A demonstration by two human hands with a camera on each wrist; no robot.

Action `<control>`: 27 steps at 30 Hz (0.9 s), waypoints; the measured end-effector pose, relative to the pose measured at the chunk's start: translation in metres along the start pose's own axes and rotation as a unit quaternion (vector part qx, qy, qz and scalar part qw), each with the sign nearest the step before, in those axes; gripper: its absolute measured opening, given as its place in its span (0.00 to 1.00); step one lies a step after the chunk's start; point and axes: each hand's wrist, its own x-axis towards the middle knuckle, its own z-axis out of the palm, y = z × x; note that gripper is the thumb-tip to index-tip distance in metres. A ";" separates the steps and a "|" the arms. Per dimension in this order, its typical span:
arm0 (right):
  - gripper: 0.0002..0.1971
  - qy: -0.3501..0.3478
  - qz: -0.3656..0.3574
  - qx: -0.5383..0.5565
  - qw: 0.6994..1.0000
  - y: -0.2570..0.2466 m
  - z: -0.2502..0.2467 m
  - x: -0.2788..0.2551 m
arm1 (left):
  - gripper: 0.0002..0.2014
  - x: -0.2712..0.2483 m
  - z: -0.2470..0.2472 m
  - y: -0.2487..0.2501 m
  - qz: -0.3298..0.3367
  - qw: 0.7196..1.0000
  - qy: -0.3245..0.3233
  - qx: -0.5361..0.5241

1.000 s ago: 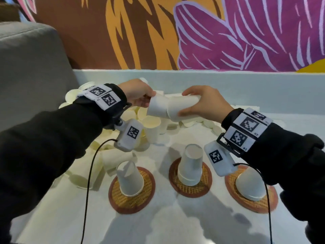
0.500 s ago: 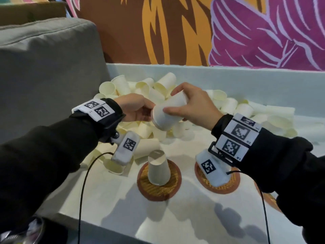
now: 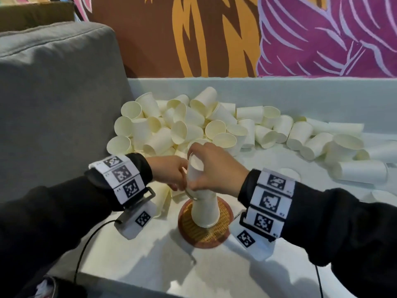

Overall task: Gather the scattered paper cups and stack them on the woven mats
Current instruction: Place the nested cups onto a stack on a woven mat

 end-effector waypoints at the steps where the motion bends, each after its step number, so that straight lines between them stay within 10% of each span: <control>1: 0.32 0.004 0.000 -0.004 1.000 -0.002 0.003 0.002 | 0.12 0.002 0.005 -0.001 0.006 1.000 -0.012 0.001; 14: 0.27 0.013 0.072 0.127 0.989 0.006 -0.003 -0.005 | 0.18 0.015 0.014 0.003 0.127 0.981 -0.144 -0.017; 21: 0.28 -0.040 0.112 0.111 0.987 0.018 0.017 -0.008 | 0.13 0.023 0.021 -0.004 0.112 0.981 -0.136 0.075; 27: 0.34 -0.104 0.099 -0.013 0.990 0.038 0.063 -0.015 | 0.29 0.050 0.052 -0.022 0.105 0.970 -0.030 0.218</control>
